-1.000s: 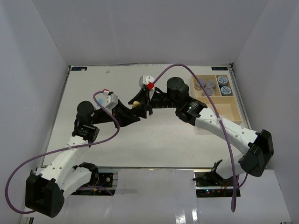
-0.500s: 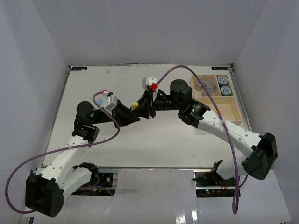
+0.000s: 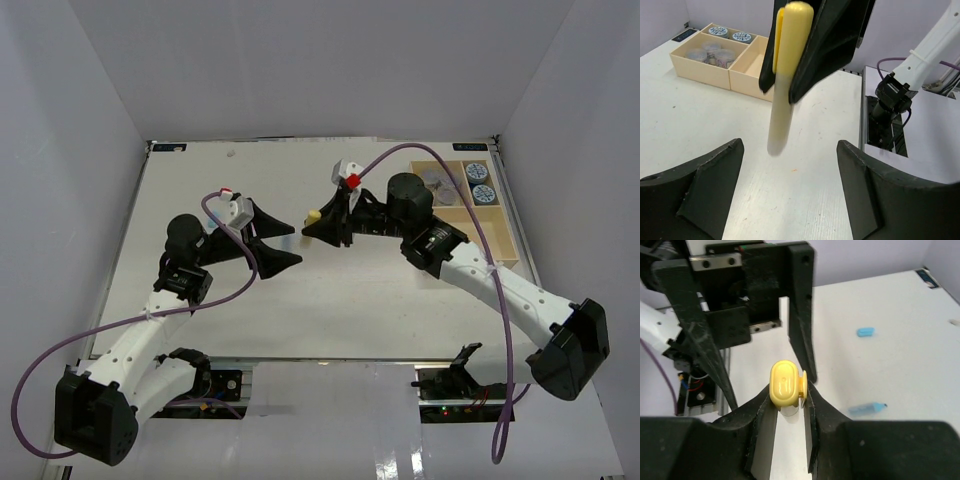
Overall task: Sort the stationery into containers
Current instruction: Place the pen in the storage box.
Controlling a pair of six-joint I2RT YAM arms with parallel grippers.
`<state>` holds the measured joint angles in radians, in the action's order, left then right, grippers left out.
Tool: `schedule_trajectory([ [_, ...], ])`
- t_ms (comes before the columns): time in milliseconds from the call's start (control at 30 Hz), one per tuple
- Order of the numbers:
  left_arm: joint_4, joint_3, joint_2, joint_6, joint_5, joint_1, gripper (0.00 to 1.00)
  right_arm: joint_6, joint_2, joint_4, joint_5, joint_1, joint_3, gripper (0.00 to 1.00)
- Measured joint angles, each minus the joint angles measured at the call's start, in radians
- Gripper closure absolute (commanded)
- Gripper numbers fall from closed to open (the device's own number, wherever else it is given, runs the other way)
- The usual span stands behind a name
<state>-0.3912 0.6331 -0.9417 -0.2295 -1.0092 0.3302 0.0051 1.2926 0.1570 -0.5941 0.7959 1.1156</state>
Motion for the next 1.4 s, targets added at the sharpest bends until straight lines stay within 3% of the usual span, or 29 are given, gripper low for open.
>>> schedule_trajectory([
  [167,0.043,0.007,-0.002,0.020,0.053,0.000,0.04,0.021,-0.116,-0.002,0.104,-0.111,-0.090,0.92],
  [433,0.079,0.013,-0.002,0.043,0.111,0.000,0.02,0.114,-0.319,0.004,0.277,-0.390,-0.299,0.92],
  [667,0.109,0.022,-0.002,0.058,0.183,0.000,0.02,0.246,-0.365,-0.013,0.292,-0.706,-0.468,0.92],
  [867,0.176,0.034,-0.002,0.068,0.364,0.000,0.02,0.358,-0.351,-0.018,0.247,-0.929,-0.524,0.92],
  [1100,0.254,0.051,0.001,0.068,0.634,-0.001,0.02,0.419,-0.252,-0.020,0.225,-1.023,-0.550,0.91],
  [1300,0.286,0.051,0.002,0.069,0.734,-0.001,0.02,0.444,-0.148,0.029,0.218,-1.058,-0.550,0.88],
  [1400,0.290,0.051,0.002,0.070,0.751,-0.001,0.02,0.456,-0.080,0.056,0.216,-1.071,-0.550,0.81],
])
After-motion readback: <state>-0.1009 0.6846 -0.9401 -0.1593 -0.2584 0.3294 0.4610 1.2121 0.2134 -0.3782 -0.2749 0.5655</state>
